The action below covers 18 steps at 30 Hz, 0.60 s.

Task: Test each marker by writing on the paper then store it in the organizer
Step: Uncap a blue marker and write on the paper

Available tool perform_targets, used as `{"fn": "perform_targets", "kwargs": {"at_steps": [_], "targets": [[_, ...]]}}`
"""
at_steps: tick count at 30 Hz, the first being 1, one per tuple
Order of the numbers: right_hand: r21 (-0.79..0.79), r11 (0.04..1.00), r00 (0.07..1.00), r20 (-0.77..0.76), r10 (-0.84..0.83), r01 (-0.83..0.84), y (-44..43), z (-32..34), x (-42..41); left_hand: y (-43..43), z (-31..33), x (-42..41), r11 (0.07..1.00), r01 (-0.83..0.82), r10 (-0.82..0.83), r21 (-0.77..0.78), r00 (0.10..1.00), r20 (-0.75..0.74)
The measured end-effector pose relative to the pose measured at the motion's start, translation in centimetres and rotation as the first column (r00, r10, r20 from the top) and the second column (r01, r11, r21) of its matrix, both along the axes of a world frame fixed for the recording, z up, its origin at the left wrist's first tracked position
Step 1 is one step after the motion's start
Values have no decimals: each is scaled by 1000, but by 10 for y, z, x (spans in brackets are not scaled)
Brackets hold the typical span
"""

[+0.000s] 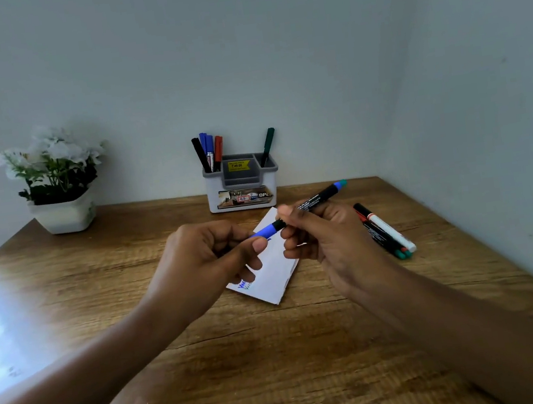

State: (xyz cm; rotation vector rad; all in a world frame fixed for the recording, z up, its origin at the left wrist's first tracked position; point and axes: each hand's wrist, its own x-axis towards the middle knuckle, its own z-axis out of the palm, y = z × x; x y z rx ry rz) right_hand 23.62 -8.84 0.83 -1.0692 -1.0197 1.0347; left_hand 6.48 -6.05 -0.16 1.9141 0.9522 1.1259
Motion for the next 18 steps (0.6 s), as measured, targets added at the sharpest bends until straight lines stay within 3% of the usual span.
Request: {"fn": "perform_targets", "kwargs": {"at_steps": [5,7,9,11,13,14,16,18], "targets": [[-9,999,999,-7,-35,35,-1,2,-11,-3,2,-2,985,-42,53,167,997,-61],[-52,989,979,-141,-148,142,6,12,4,-3,0,-12,941,-52,100,335,987,-127],[-37,953,879,-376,-293,302,11,31,40,2,-3,-24,904,-71,143,421,979,-142],[8,939,877,-361,-318,344,11,37,64,12,-6,-29,905,-90,136,416,987,-83],[10,984,953,-248,-172,180,10,25,55,22,-10,-31,906,-1,58,424,991,-122],[4,996,977,-197,-82,85,11,17,45,22,-11,-32,880,104,0,464,976,-217],[14,997,989,-130,77,-76,12,10,23,25,-16,-37,788,342,-105,512,894,-435],[13,987,980,-121,158,-158,14,6,15,30,-20,-45,712,466,-139,525,827,-545]]}}
